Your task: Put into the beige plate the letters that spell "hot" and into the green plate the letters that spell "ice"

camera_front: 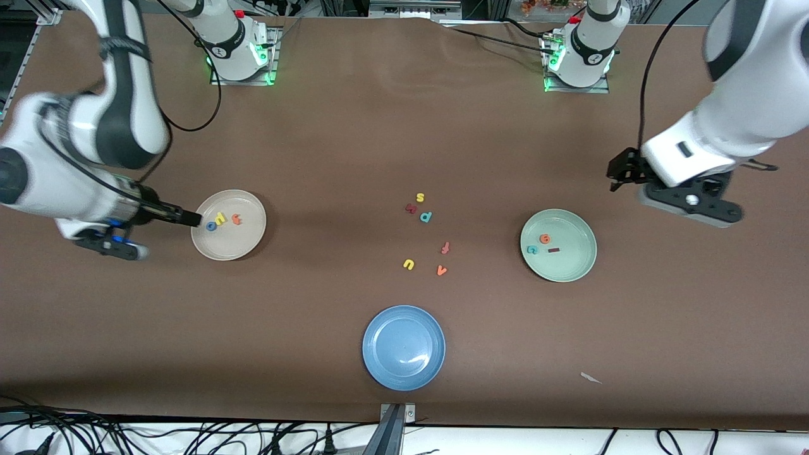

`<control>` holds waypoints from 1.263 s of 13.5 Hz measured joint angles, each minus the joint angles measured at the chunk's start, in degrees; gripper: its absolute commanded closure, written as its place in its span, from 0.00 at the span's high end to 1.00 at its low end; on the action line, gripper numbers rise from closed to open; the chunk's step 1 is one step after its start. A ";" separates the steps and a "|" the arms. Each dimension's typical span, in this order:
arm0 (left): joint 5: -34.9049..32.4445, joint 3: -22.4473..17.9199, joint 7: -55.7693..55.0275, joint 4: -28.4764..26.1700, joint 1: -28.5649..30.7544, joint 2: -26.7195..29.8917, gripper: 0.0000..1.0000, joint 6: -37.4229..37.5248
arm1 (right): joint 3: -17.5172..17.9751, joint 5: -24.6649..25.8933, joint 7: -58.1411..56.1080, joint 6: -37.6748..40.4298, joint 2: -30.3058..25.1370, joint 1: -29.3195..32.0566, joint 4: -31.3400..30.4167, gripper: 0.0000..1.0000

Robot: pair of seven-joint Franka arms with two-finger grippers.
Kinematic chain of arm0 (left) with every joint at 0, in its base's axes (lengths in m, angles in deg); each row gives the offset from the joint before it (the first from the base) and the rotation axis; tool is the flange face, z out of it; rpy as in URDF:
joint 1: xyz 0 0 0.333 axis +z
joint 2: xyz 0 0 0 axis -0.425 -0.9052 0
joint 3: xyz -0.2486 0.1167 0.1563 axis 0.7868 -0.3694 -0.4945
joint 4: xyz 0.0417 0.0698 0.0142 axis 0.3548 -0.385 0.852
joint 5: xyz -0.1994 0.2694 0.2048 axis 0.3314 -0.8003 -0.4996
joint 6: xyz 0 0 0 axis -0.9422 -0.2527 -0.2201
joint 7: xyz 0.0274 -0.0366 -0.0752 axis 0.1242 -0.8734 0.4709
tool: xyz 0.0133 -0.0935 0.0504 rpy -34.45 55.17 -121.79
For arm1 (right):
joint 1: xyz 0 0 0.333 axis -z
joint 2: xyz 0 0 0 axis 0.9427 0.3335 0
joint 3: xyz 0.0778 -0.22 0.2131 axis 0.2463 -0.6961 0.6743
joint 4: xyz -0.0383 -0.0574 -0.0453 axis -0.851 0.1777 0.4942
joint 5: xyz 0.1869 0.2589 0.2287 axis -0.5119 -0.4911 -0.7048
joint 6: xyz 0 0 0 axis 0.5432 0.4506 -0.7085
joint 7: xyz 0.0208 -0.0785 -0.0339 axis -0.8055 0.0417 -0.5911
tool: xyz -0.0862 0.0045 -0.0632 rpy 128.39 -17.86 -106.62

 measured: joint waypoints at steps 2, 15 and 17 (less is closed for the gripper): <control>1.16 -2.60 -0.04 -0.92 -0.43 0.91 1.00 -0.51 | -1.11 0.66 -0.04 5.10 -0.25 0.02 5.97 1.00; -1.10 -4.11 -0.24 -13.72 -1.10 12.42 1.00 -4.88 | 36.04 16.53 0.10 9.75 -0.95 31.32 16.95 0.99; -1.10 -4.11 -0.24 -11.47 -1.10 11.27 1.00 -3.05 | 37.10 16.59 0.04 5.52 -2.00 33.17 14.18 1.00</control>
